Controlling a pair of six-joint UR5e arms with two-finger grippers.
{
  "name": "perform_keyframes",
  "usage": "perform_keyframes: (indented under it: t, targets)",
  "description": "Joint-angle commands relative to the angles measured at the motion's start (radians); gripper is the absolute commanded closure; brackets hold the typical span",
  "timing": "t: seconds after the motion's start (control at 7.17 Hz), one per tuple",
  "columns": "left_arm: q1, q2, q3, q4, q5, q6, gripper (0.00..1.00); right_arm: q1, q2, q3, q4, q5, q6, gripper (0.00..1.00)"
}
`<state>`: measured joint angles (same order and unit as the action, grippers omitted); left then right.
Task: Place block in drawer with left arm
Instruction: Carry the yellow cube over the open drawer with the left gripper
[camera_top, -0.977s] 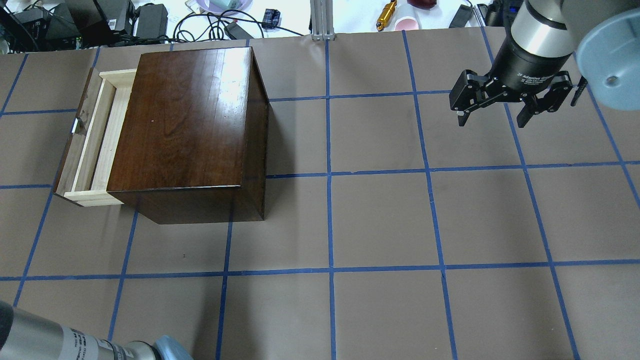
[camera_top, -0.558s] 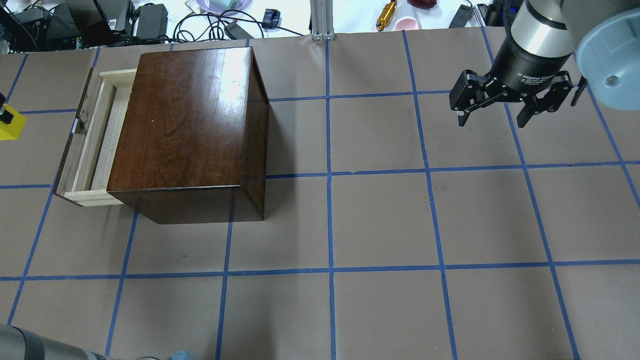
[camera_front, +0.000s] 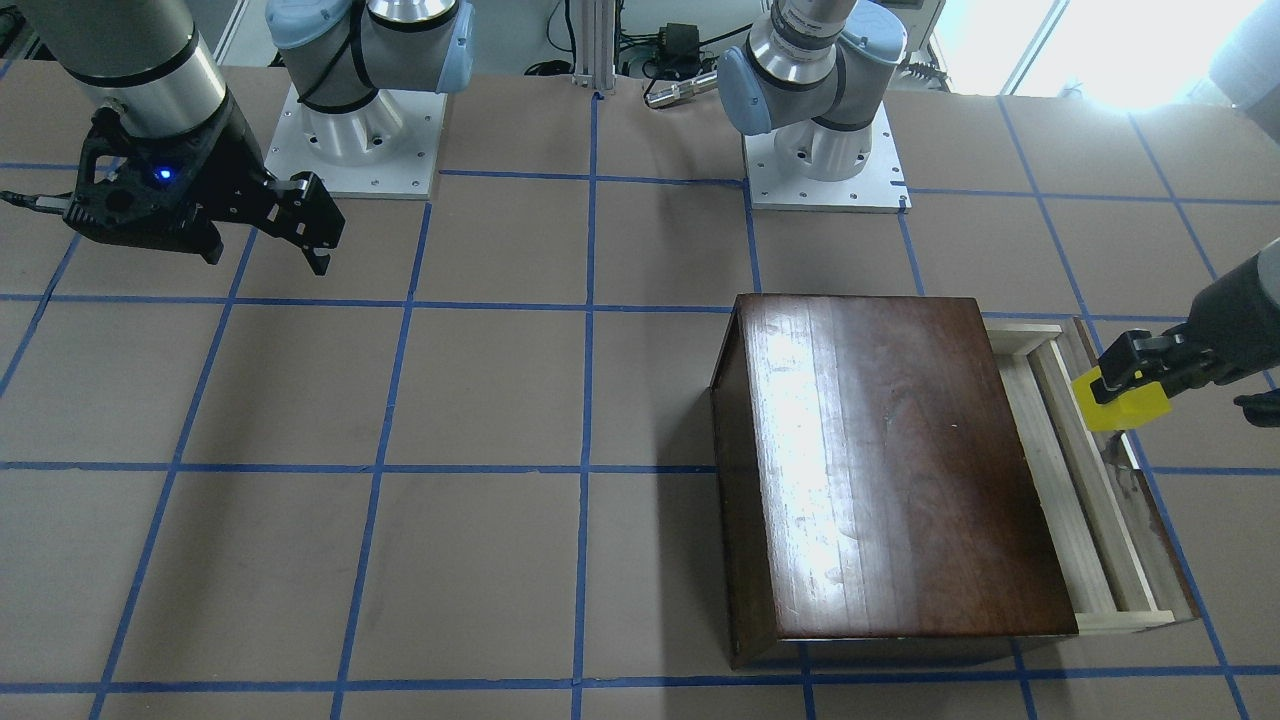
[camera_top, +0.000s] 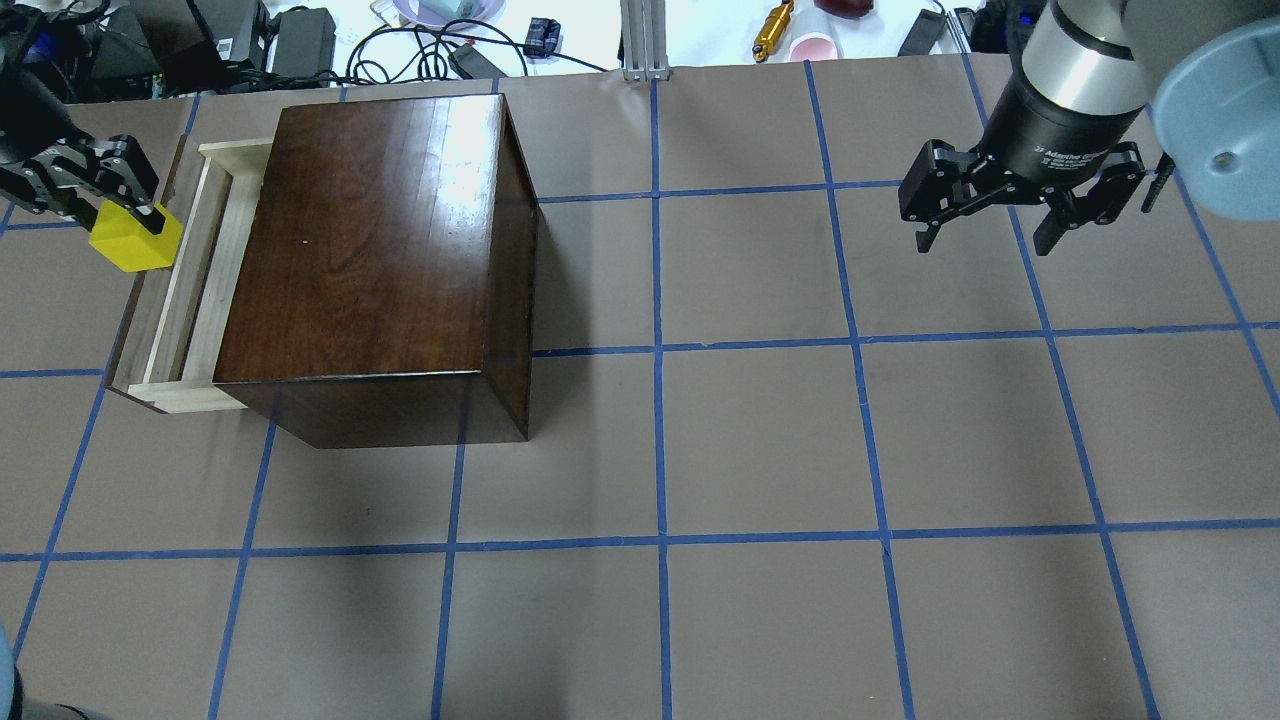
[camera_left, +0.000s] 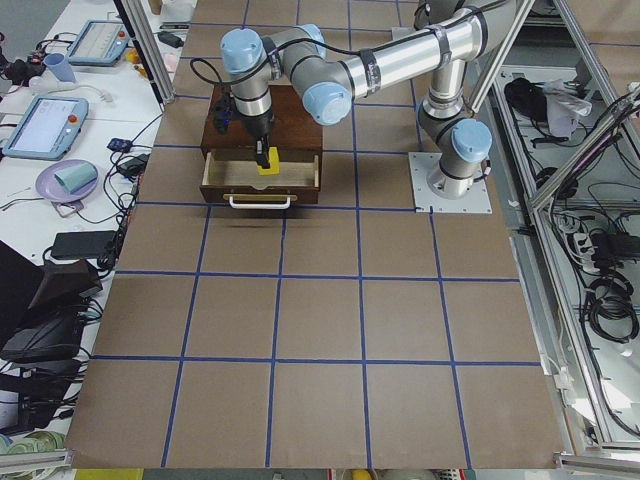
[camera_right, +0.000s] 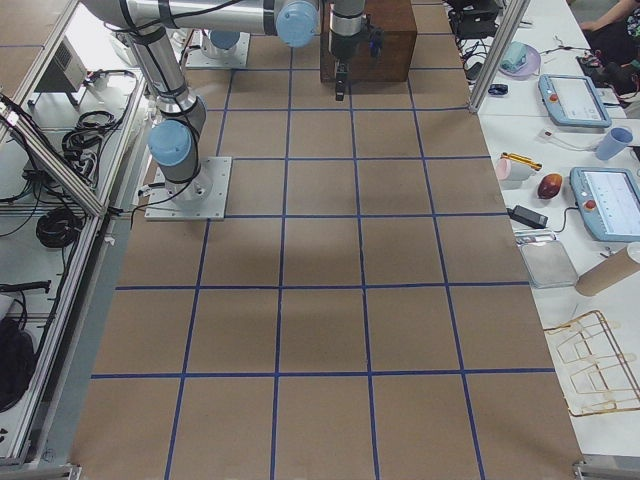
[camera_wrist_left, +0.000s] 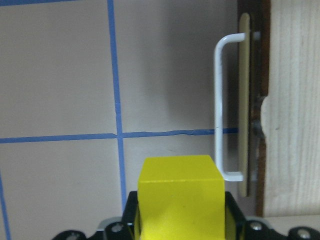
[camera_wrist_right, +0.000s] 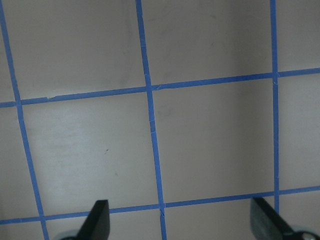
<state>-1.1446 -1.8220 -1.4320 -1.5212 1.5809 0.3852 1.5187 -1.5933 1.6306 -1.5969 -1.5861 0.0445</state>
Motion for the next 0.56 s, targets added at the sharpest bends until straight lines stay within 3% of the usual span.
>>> perform_keyframes:
  t: [0.0,0.42]
  targets:
    - [-0.007,-0.029,-0.019,0.028,-0.027,0.003,0.71,0.000,0.000,0.002,0.000,0.000,0.000,0.00]
    - [-0.007,-0.058,-0.122,0.169,-0.030,0.027,0.71,0.000,0.000,0.000,0.000,0.000,0.000,0.00]
